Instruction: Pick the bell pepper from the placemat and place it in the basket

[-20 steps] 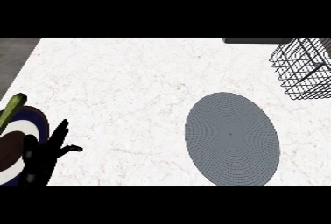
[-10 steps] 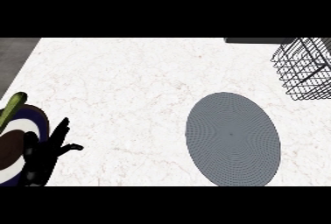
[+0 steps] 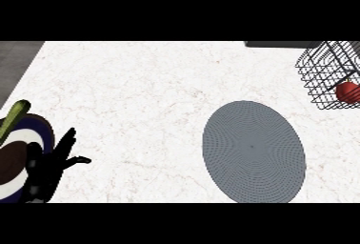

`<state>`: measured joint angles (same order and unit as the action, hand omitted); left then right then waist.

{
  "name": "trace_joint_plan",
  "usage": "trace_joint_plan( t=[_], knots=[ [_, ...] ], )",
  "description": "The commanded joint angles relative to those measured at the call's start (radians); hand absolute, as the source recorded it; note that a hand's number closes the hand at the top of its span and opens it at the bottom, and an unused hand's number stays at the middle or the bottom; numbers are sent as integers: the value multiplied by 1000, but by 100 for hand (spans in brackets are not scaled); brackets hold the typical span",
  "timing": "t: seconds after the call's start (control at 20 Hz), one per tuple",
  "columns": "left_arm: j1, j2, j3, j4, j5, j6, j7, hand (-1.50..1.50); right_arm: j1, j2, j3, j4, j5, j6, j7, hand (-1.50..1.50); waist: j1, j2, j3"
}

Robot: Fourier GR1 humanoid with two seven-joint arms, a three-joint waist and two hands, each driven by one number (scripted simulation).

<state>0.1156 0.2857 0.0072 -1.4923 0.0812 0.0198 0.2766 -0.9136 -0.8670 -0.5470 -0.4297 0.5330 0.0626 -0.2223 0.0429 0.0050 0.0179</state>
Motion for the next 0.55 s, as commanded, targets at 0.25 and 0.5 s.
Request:
trace_joint_plan(
  t=[0.25, 0.5],
  knots=[
    [2, -60, -48, 35, -8, -6, 41, 0, -55, -147, -110, 136, -80, 27, 43, -150, -7, 13, -15],
    [20, -72, -33, 30, -6, -3, 20, 0, 49, -258, -166, 194, -117, 76, -19, -150, -20, 13, -14]
  ],
)
